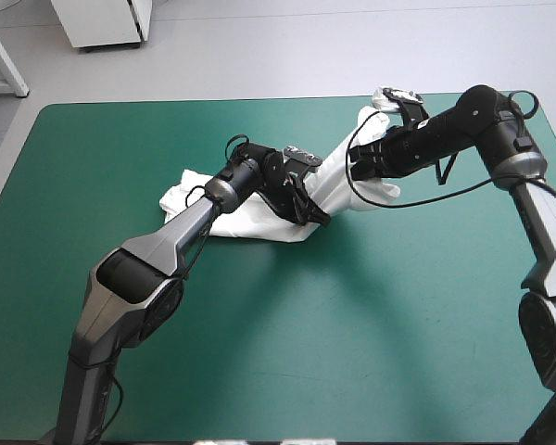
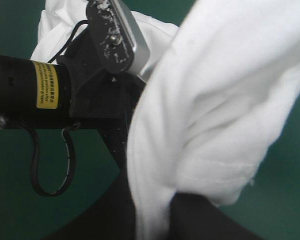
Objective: Fold the cloth
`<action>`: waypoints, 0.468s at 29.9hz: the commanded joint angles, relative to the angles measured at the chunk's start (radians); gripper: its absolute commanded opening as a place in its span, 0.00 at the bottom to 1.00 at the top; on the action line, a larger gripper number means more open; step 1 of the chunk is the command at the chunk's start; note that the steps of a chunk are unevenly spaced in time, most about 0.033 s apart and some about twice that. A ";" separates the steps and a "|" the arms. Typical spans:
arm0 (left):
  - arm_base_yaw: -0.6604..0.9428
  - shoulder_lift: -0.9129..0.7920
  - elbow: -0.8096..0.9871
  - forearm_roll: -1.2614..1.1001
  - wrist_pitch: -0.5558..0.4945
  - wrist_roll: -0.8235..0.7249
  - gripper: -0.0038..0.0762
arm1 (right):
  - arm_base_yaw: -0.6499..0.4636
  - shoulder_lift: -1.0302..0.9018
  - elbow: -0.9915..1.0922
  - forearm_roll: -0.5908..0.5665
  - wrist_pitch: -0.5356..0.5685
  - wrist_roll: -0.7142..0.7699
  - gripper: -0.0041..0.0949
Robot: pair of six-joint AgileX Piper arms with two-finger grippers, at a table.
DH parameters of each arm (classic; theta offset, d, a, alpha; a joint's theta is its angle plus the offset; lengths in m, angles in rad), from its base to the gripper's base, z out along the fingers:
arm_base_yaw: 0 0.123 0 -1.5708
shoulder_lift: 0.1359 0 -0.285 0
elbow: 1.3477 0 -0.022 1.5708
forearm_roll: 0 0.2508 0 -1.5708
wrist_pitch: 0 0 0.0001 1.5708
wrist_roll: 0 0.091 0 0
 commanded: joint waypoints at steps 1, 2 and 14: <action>0.016 -0.042 -0.017 0.004 0.019 -0.010 0.04 | 0.014 -0.069 -0.045 0.061 -0.053 -0.012 0.03; 0.020 -0.044 -0.017 0.004 0.034 -0.014 0.04 | 0.014 -0.069 -0.045 0.063 -0.053 -0.012 0.03; 0.074 -0.336 0.157 0.137 0.179 -0.041 0.04 | 0.014 -0.069 -0.045 0.054 -0.071 -0.016 0.03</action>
